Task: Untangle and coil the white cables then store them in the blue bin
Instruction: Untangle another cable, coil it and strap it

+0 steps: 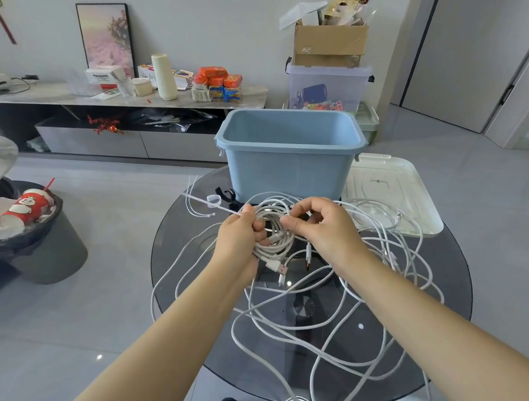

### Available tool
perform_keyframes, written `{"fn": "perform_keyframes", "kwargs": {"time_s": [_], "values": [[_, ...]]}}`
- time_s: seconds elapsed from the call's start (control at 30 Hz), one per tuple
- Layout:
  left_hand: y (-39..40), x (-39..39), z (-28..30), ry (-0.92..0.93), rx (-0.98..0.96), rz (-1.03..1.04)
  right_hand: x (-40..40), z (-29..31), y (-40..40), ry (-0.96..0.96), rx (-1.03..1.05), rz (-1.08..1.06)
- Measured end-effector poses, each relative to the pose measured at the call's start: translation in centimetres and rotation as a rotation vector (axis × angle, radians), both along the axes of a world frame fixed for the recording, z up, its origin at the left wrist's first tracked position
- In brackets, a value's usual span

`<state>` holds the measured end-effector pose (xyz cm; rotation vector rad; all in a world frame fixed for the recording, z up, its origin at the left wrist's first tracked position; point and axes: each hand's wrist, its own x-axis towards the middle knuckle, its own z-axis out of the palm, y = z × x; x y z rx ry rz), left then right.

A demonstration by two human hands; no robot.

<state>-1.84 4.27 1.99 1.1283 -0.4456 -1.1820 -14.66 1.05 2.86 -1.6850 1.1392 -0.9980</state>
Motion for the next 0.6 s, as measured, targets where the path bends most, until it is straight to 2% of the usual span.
{"fn": "perform_keyframes", "kwargs": {"time_s": [0.07, 0.23, 0.43, 0.5, 0.6], "values": [[0.0, 0.2, 0.1, 0.038, 0.015, -0.007, -0.1, -0.6, -0.3, -0.016, -0.016, 0.063], [0.1, 0.4, 0.4, 0.243, 0.045, -0.056, 0.0, -1.3, -0.5, -0.324, 0.231, 0.29], [0.6, -0.2, 0.9, 0.365, 0.006, -0.193, 0.3, -1.8, -0.6, -0.446, 0.343, 0.355], [0.5, -0.2, 1.1, 0.302, -0.02, -0.228, 0.5, -1.9, -0.7, -0.405, 0.303, 0.362], [0.4, 0.2, 1.1, 0.162, -0.042, -0.241, 0.2, -1.3, -1.0, -0.172, 0.159, 0.35]]}}
